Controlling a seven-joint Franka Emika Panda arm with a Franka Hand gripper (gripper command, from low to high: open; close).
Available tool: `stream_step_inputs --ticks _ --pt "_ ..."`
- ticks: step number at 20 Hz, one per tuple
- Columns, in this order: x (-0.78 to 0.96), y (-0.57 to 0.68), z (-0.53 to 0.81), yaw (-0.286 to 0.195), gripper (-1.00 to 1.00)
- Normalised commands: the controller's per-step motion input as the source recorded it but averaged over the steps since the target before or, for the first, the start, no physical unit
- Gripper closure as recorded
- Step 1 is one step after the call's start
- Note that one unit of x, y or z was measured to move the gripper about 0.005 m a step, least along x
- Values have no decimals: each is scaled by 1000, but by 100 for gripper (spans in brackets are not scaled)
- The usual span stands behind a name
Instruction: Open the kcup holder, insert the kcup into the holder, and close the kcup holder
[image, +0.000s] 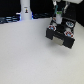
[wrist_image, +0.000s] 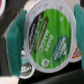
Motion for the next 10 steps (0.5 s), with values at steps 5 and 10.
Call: stream_step_inputs --ticks 5,10 --pt "144 115 -169 34 100" --pt "84 11 -210 32 100"
